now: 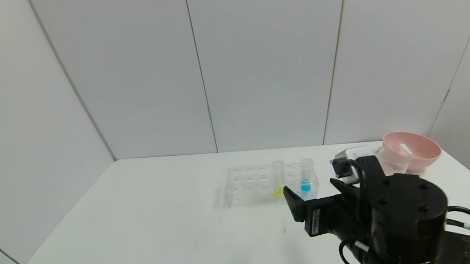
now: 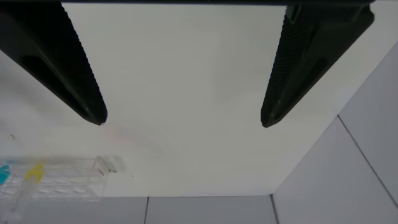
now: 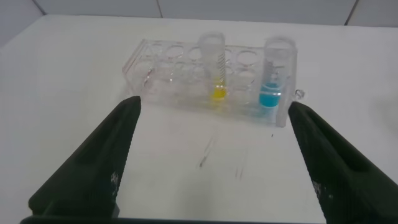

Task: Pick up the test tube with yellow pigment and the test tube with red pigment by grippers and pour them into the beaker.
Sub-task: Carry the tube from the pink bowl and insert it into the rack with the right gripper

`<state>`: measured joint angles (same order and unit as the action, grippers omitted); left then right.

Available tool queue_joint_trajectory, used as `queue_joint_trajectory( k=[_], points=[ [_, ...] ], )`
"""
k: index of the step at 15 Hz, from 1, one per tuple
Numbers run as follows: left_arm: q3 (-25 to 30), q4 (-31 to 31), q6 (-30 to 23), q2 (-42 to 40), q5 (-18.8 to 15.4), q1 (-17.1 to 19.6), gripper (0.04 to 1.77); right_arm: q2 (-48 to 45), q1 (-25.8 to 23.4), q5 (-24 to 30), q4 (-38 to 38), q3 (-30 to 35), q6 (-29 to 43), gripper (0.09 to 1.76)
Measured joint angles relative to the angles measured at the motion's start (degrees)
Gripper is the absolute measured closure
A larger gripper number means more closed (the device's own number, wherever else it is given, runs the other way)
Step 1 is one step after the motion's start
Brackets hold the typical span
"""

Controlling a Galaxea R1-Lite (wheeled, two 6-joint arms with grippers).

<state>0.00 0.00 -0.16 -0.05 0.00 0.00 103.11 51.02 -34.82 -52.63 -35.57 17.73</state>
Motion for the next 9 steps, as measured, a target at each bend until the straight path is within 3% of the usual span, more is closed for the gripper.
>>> queue_joint_trajectory(
  k=[5,9],
  points=[
    [0.00,0.00,0.02,0.00,0.00,0.00,0.05,9.09,0.27,0.24,-0.09,-7.14,1.40,0.15],
    [0.00,0.00,0.02,0.00,0.00,0.00,0.05,16.82,-2.21,4.24,0.82,-16.24,0.83,0.15]
  ],
)
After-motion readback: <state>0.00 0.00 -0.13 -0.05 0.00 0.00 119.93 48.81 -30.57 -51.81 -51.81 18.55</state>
